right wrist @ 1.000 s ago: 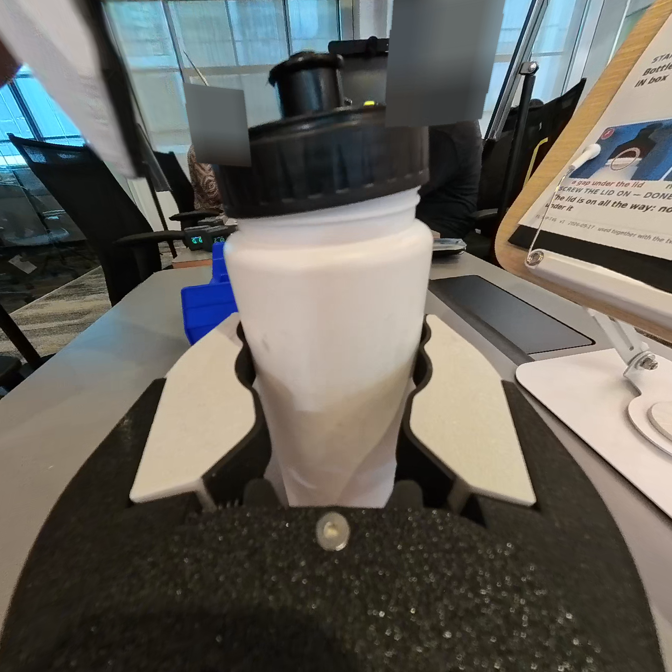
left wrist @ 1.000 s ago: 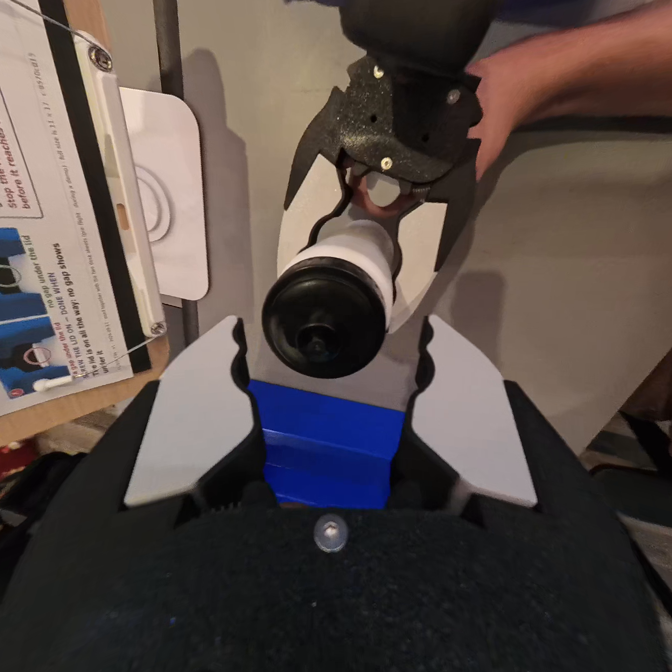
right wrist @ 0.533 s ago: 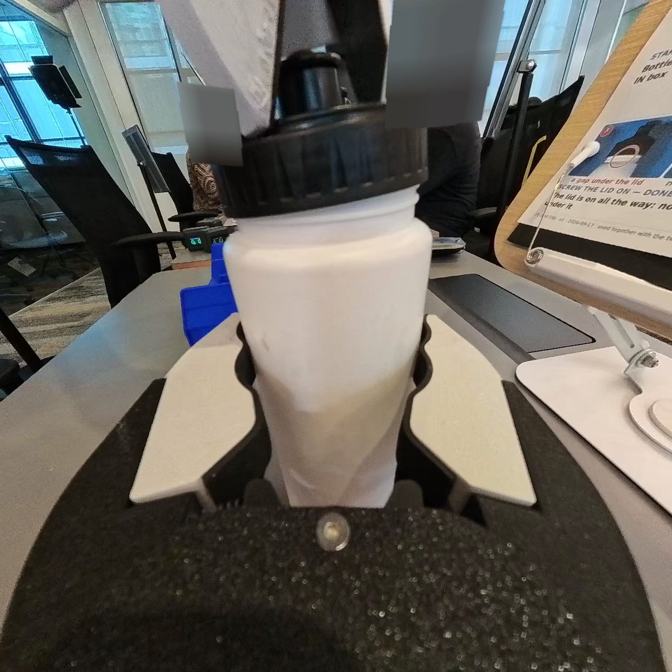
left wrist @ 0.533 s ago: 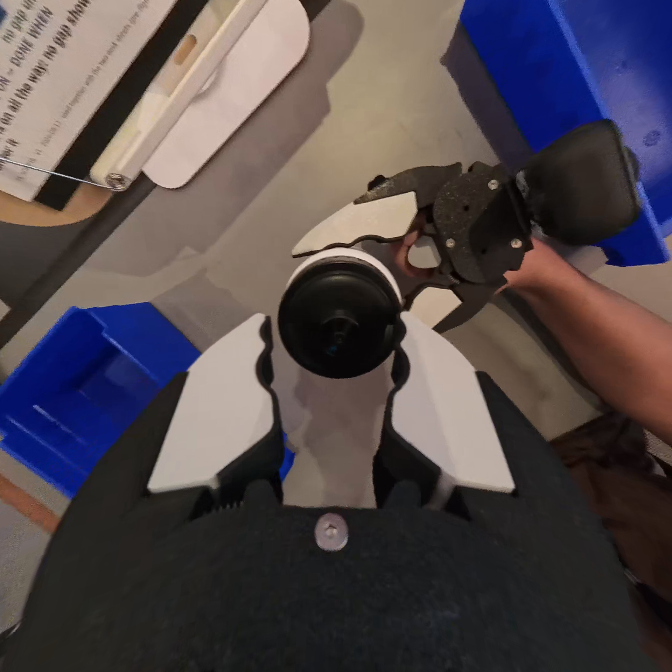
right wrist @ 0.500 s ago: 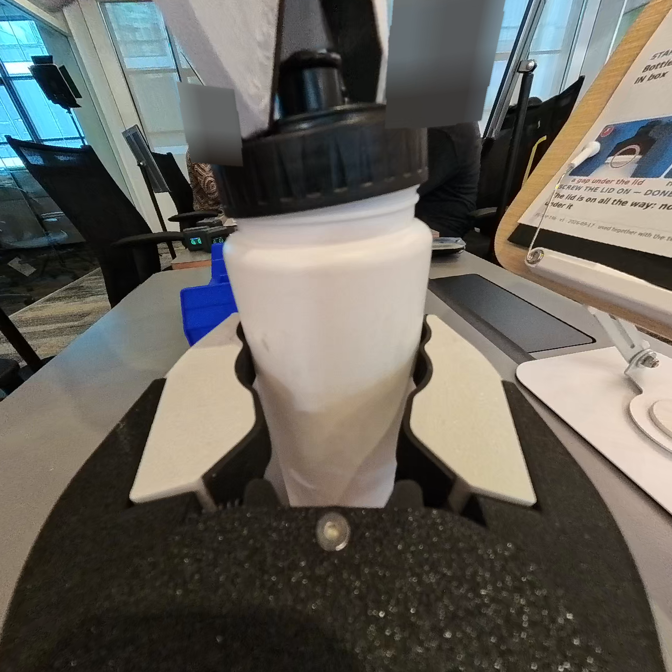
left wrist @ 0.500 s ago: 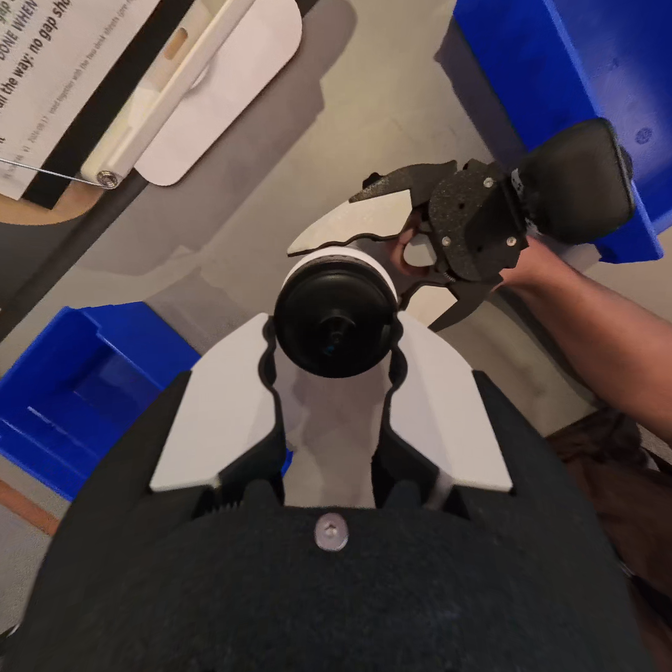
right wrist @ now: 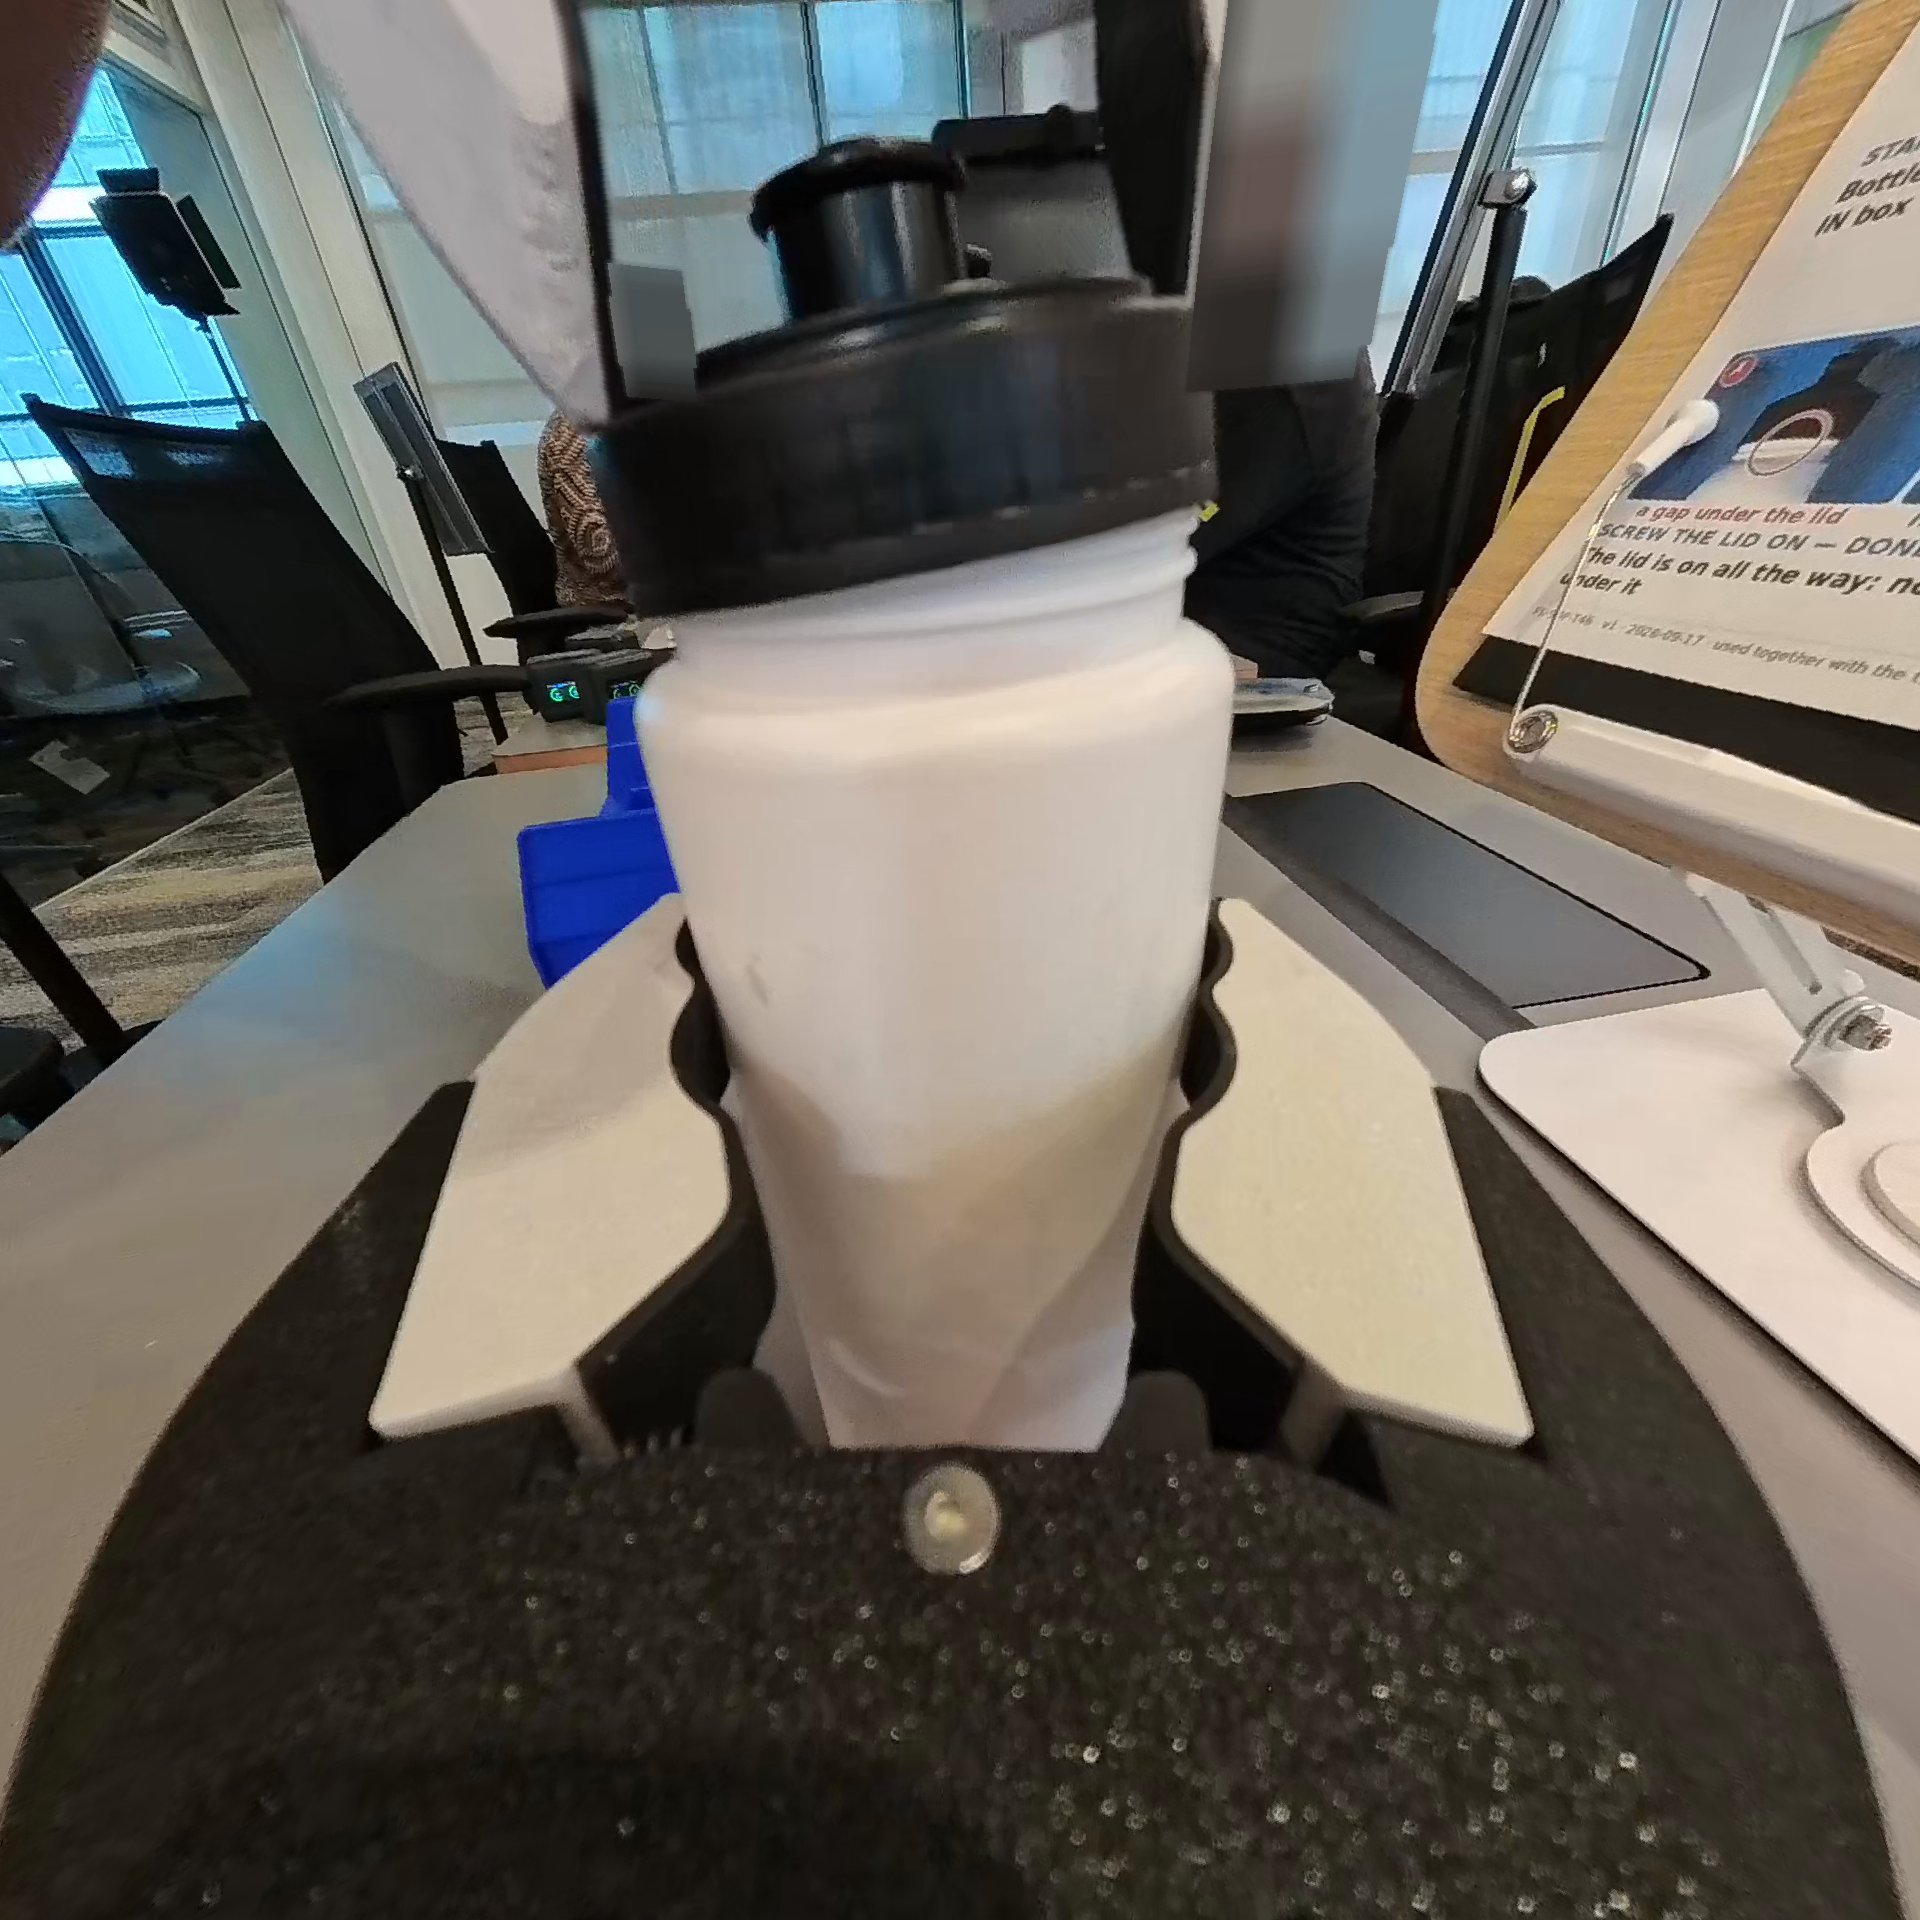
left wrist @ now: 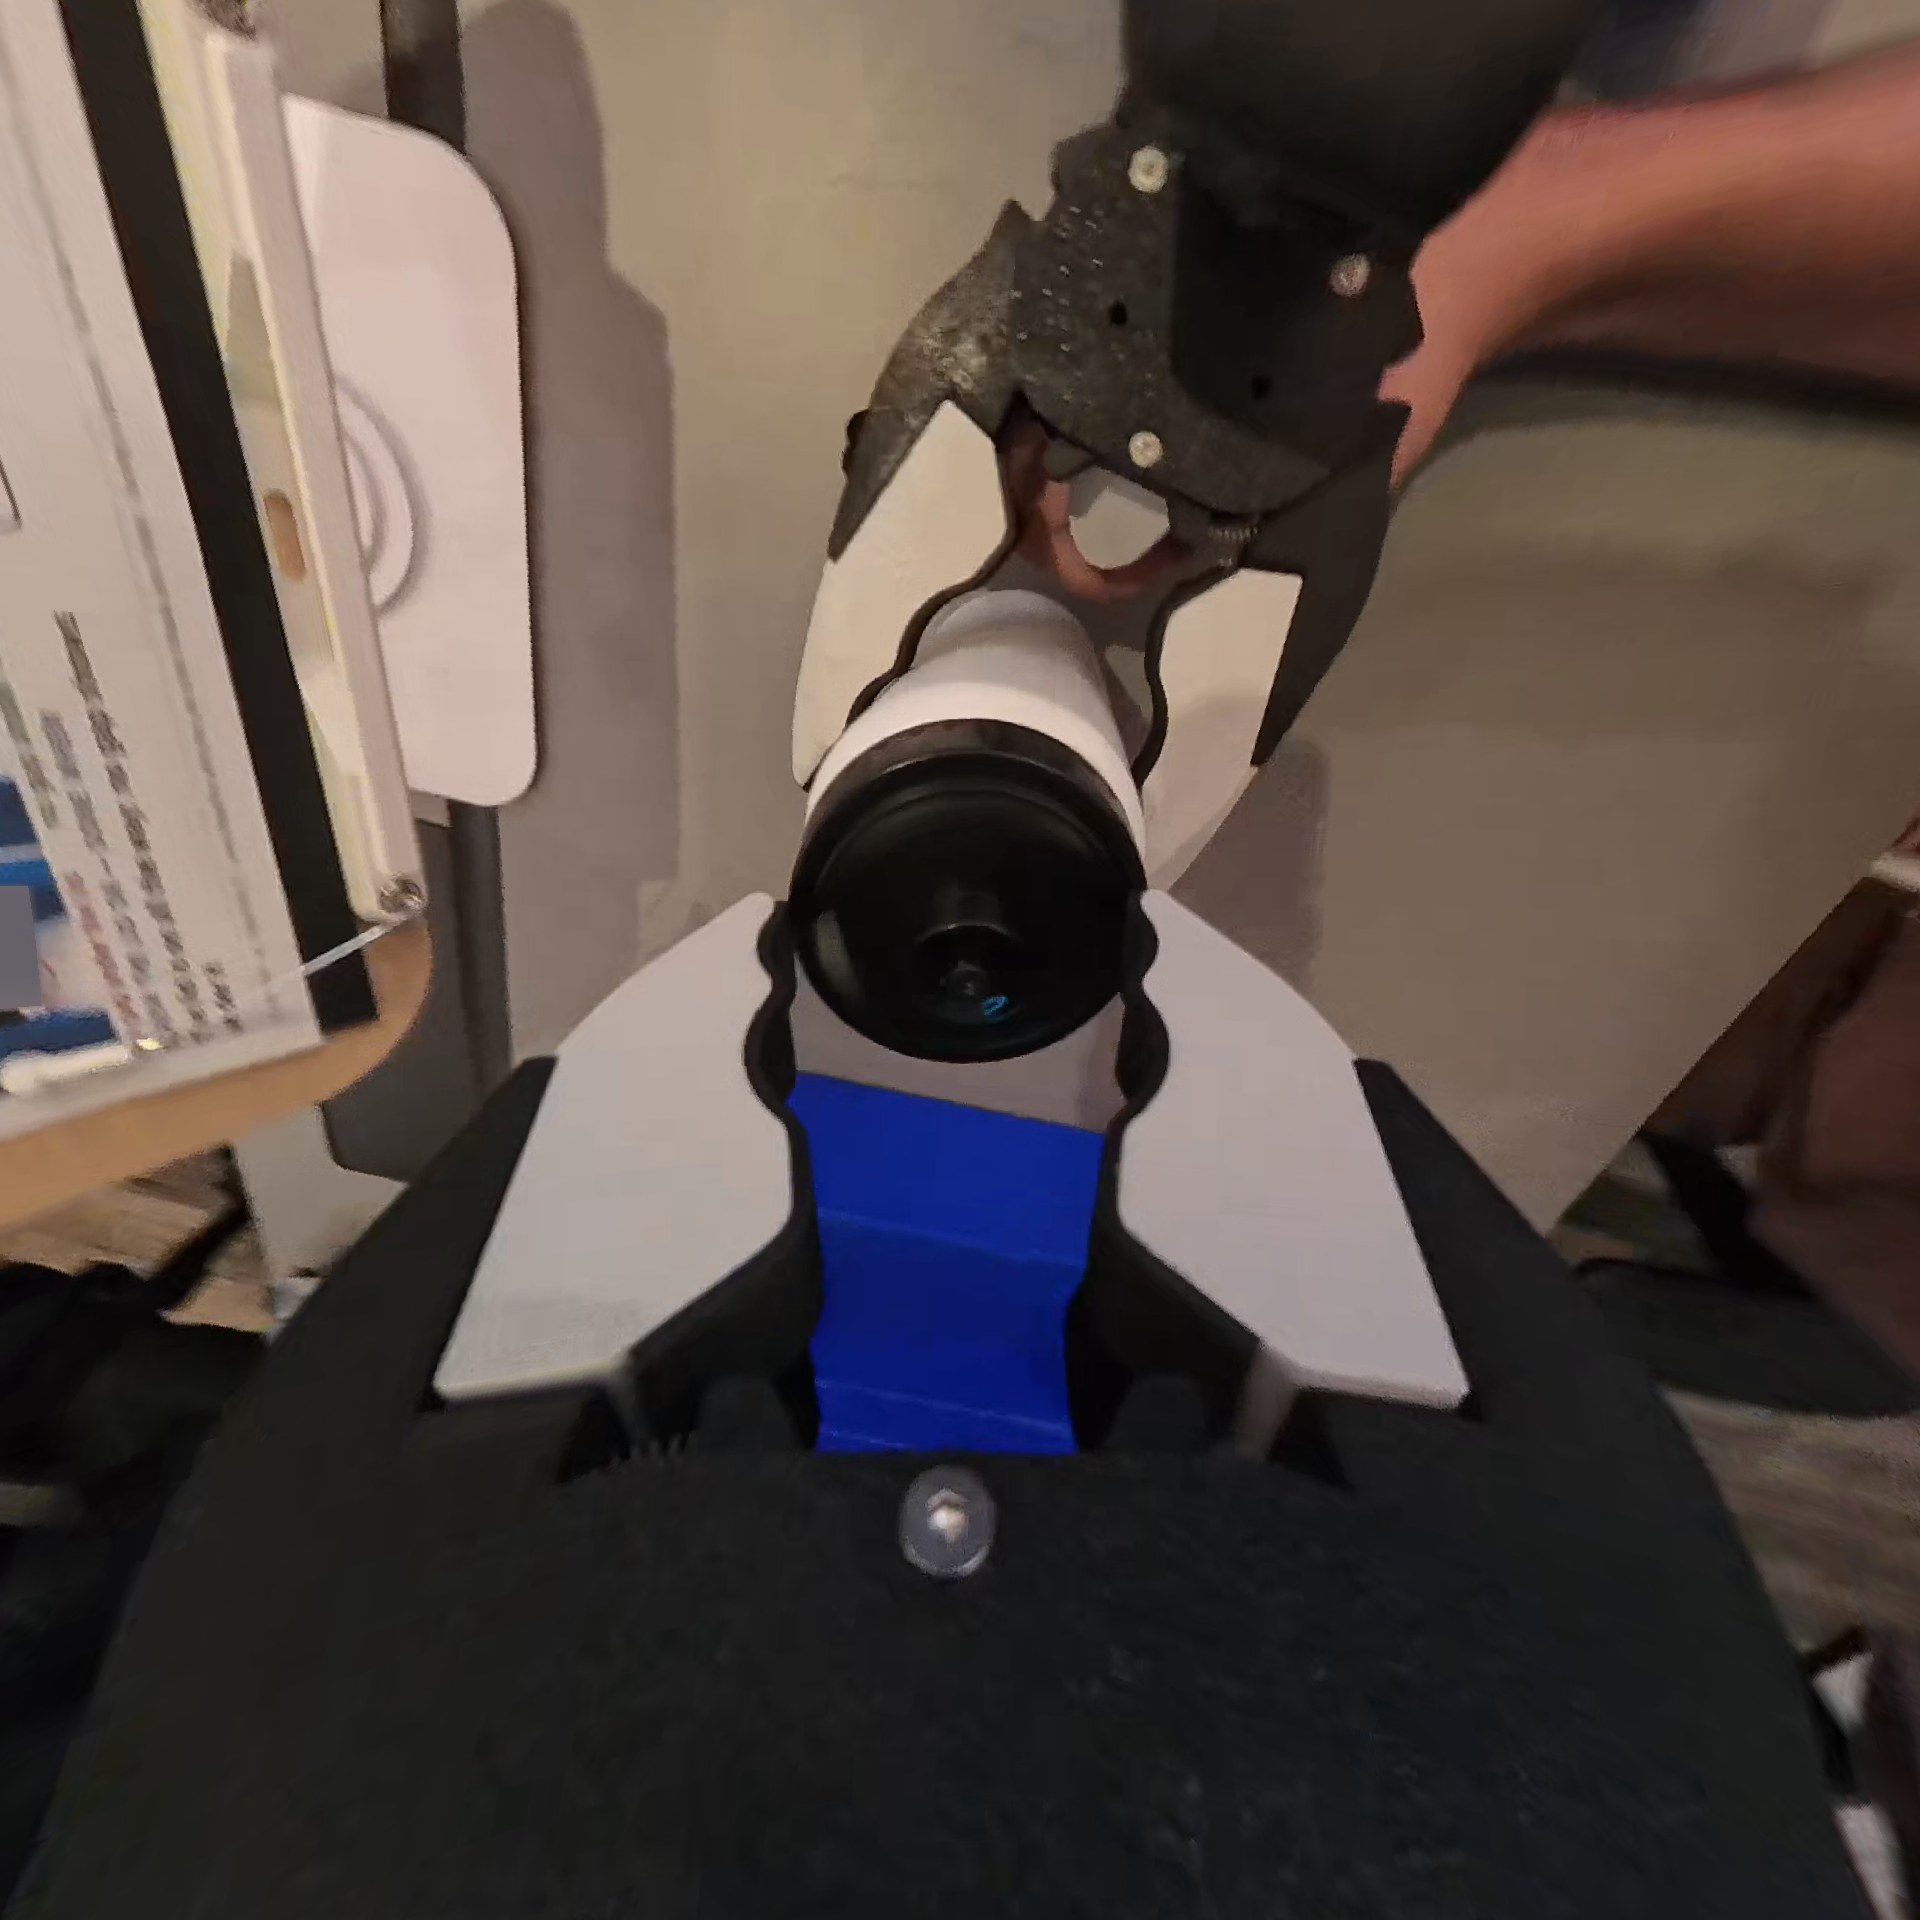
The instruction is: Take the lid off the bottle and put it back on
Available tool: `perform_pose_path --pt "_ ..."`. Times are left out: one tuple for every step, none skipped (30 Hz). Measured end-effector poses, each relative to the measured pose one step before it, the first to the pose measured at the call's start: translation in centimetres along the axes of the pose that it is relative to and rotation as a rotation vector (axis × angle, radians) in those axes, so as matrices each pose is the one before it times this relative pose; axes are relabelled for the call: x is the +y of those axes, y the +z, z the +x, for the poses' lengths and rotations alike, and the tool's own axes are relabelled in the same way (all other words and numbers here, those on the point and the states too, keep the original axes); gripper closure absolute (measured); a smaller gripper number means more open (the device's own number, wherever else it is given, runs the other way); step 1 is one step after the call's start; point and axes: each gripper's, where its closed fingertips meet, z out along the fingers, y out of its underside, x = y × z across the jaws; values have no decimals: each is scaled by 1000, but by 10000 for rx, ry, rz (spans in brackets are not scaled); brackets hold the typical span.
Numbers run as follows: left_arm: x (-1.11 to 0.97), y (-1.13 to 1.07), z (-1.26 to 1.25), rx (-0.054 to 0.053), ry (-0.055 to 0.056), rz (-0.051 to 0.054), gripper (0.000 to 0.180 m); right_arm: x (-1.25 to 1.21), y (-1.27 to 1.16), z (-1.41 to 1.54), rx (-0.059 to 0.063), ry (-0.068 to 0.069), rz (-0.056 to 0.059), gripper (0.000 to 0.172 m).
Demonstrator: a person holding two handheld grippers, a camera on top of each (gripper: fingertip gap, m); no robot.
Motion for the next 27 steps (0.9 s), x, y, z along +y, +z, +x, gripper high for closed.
perform_pose_path --pt "-43 -3 56 -32 379 -32 121 1 -22 -1 1 -9 7 85" --pt "-33 -5 15 -26 160 -63 121 -5 -39 -6 -14 1 17 85" --pt "1 -11 38 -14 63 -108 121 3 -12 -2 -10 10 4 85" --pt "24 -21 43 -43 51 -84 121 8 -14 -2 -5 0 -6 85" --pt "61 -33 21 -90 6 -53 121 -6 -3 -1 -7 7 3 85" --pt "60 -44 32 -103 -60 -12 121 7 14 0 -6 15 9 85" --pt "48 -52 65 -67 -125 40 121 1 18 1 1 9 7 85" --pt "9 -96 94 -29 -197 96 117 -3 10 7 1 6 9 85" --pt "-47 -132 10 -93 -270 153 106 8 -13 -2 -5 7 8 85" --pt "-59 -164 -76 -169 -308 202 97 2 -20 -2 -7 1 -2 85" --pt "-46 -208 -32 -171 -286 241 91 8 -23 -4 -7 4 -7 85" --pt "1 -210 -38 -167 -307 258 87 11 -16 -8 -6 5 -9 85" --pt "57 -187 -65 -162 -372 232 87 6 -3 -1 -1 1 -5 85" --pt "167 -87 35 -70 -378 192 87 -2 5 5 -1 5 1 85" --pt "302 48 56 1 -371 110 87 9 13 7 3 4 1 85" --pt "362 230 -106 -56 -425 40 88 2 22 0 3 6 -1 85" --pt "296 371 -146 -51 -374 24 88 11 35 3 0 6 0 85" --pt "256 434 -31 39 -220 37 88 -1 27 8 2 6 1 85" --pt "213 445 -138 11 -193 22 88 7 15 5 1 3 3 85" --pt "106 393 -254 -25 -198 35 90 2 4 -1 1 5 6 85" --pt "-22 260 -39 144 -110 105 92 2 -15 20 11 6 5 85" --pt "-132 60 306 393 -63 177 96 14 -3 -7 -5 2 -3 85" --pt "-170 -75 365 412 -74 163 108 13 6 5 3 6 -10 85" --pt "-52 -69 173 236 -69 41 114 -6 -4 42 24 14 -4 85" --pt "57 -12 -41 47 -30 -66 113 10 -10 -8 -12 -4 -1 85" --pt "60 -15 10 21 -17 -92 113 20 19 -28 -14 -16 -6 85" --pt "49 -14 -7 -11 -14 -123 113 6 16 -5 -1 -7 -3 85"
